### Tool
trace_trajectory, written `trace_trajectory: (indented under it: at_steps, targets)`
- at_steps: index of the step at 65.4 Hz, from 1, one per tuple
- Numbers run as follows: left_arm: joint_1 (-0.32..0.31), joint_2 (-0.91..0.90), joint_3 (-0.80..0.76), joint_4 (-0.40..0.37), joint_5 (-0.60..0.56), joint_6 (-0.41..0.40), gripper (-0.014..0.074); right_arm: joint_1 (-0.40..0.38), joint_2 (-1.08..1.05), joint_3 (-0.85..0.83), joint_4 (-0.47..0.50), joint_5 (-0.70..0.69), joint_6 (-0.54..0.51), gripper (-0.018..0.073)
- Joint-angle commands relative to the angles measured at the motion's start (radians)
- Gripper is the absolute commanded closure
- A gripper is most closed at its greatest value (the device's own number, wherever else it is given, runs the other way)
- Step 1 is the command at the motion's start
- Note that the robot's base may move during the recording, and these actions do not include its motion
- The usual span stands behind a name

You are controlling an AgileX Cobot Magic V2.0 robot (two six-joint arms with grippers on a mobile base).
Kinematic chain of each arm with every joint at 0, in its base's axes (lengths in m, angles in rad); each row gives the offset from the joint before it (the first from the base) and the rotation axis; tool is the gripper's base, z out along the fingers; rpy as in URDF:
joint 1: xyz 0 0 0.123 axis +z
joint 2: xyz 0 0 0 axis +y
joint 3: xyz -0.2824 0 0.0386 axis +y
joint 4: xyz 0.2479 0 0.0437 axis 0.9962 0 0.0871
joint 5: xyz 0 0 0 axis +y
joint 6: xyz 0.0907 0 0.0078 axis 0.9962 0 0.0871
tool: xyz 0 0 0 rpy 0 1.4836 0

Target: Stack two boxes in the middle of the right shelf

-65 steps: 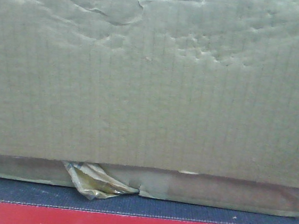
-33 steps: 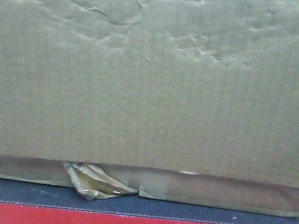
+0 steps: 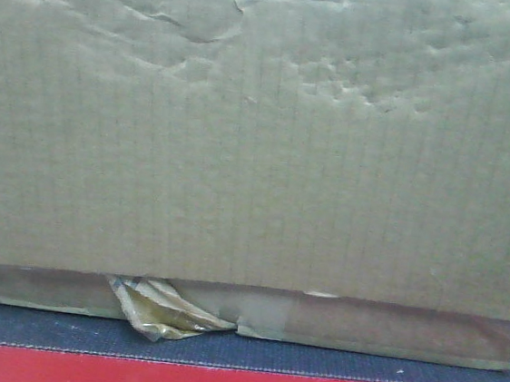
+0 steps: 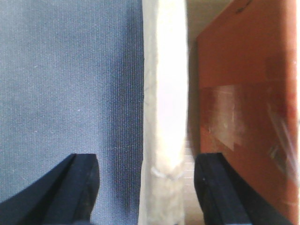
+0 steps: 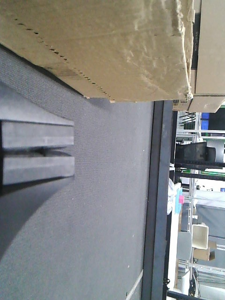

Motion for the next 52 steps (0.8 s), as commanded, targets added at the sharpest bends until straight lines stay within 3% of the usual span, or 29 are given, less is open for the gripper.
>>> trace_trajectory:
  at_steps: [1,11,16,21,26,38,52]
  targets:
    - [0.003,-0.005,0.002,-0.005,-0.003,0.002,0.0247,-0.005,-0.003,0.000,0.004,-0.018,-0.002,0.0722]
    - [0.003,-0.005,0.002,-0.005,-0.003,0.002,0.0247,-0.005,-0.003,0.000,0.004,-0.055,-0.002,0.0722]
    - [0.003,-0.005,0.002,-0.005,-0.003,0.002,0.0247,-0.003,-0.003,0.000,0.004,-0.179,-0.002,0.0722]
    - [0.003,-0.005,0.002,-0.005,-0.003,0.002,0.0247,-0.003,-0.003,-0.042,0.004,-0.157,-0.002,0.0722]
    - [0.003,-0.005,0.002,-0.005,-0.003,0.002,0.0247,-0.003,-0.003,-0.138,0.004,-0.038,0.018,0.0722]
    - [0.003,-0.005,0.002,-0.005,-0.003,0.004,0.0247,-0.003,0.171,-0.415,0.004,0.393,0.026,0.0722]
    - [0.003,-0.005,0.002,-0.001,-0.003,0.004,0.0247,-0.003,0.466,-0.655,0.004,0.706,0.024,0.0722]
